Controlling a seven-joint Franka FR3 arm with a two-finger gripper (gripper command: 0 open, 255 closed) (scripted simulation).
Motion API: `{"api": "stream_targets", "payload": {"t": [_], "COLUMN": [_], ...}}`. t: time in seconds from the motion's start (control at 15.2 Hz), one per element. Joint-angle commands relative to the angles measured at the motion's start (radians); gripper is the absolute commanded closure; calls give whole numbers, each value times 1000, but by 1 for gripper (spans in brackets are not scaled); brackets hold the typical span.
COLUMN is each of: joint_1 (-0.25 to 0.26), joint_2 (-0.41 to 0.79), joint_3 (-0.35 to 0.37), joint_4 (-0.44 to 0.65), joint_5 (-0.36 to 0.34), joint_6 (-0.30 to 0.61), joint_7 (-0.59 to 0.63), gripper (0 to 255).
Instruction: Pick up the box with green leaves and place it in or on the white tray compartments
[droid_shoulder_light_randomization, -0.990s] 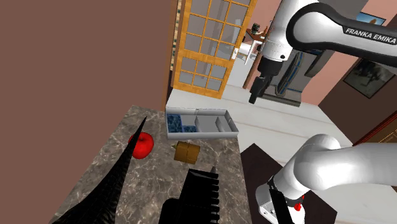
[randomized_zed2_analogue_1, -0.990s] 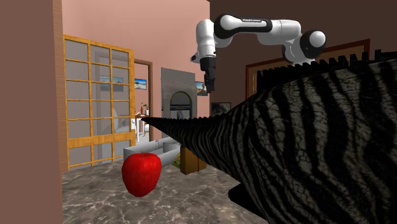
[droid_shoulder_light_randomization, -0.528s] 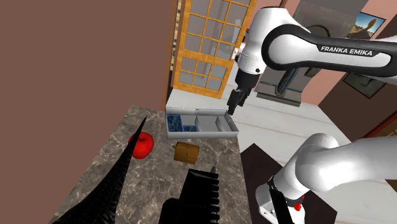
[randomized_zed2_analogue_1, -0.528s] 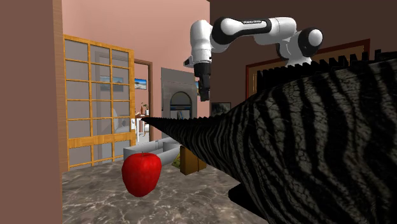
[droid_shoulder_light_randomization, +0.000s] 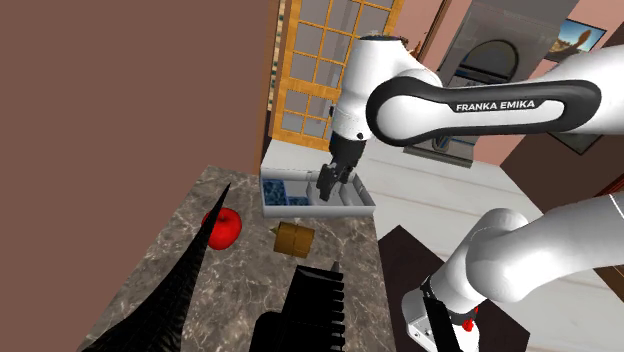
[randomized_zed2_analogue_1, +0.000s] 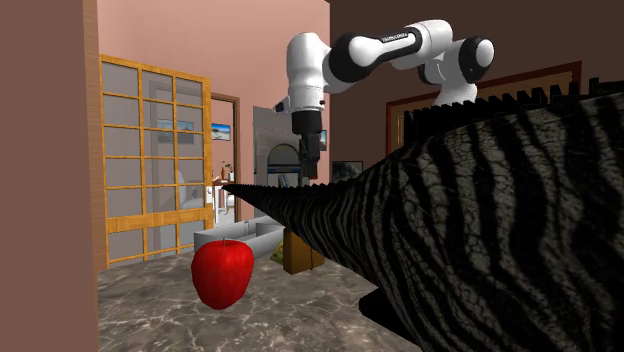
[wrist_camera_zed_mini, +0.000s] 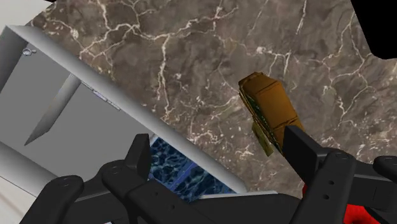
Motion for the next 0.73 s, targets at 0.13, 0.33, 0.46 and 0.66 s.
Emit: {"api": "stream_targets", "payload": {"t": [0.13,0.33,0.46,0.66], "joint_1": [13,17,18,20], "joint_2": [124,228,302,369], "joint_3": [81,138,174,199], "joint_4": [30,70,103,125], "joint_5": [-12,-46,-81,-119], "joint_6": [109,178,219,261], "joint_7": [75,141,190,236], "gripper": [0,0,0,0]}}
